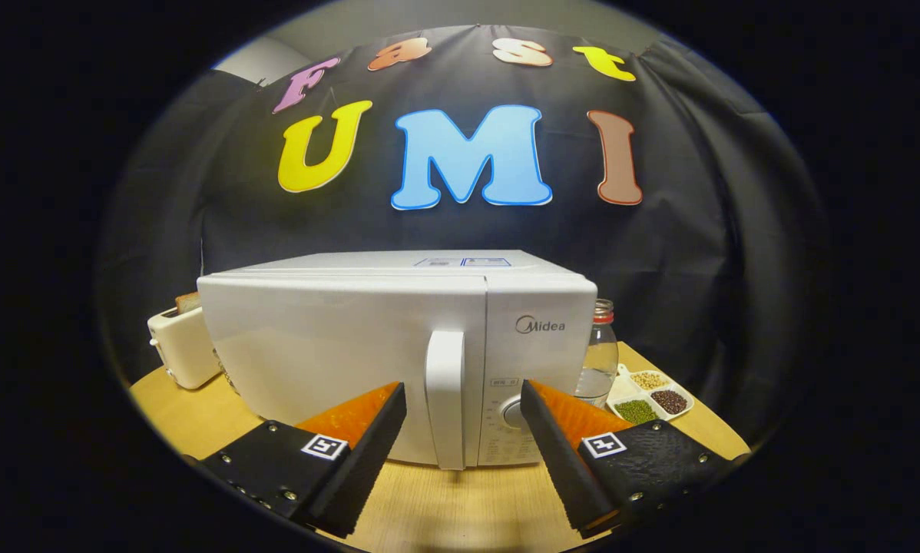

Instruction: Open the microwave, put the food inside, and close the microwave door.

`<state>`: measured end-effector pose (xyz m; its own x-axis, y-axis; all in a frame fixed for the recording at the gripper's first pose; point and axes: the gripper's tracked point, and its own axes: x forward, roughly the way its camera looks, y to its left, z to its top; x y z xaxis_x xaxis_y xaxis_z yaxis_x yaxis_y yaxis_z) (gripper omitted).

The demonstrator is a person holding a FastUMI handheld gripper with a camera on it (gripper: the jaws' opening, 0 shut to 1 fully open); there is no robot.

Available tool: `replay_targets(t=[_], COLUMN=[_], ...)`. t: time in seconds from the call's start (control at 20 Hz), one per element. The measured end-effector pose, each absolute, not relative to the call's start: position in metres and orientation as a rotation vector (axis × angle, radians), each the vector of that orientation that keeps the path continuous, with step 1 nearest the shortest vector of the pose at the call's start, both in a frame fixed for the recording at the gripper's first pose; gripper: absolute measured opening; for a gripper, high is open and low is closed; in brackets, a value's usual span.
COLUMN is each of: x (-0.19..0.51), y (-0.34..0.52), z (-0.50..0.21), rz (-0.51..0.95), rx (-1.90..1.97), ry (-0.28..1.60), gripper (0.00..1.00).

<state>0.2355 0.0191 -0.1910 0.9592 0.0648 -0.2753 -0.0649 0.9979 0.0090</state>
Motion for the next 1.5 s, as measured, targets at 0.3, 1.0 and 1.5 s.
replay_targets(t=[0.3,1.0,1.5], x=[0.243,0.239,0.218], y=[0.023,0.033,0.036], z=[-0.209,-0.21,-0.209], rz=[0.065,0.081,0.042], rx=[0.007,0.015,-0.014], ry=[0.323,0.368,0.375], gripper=[0.62,0.12,0.06])
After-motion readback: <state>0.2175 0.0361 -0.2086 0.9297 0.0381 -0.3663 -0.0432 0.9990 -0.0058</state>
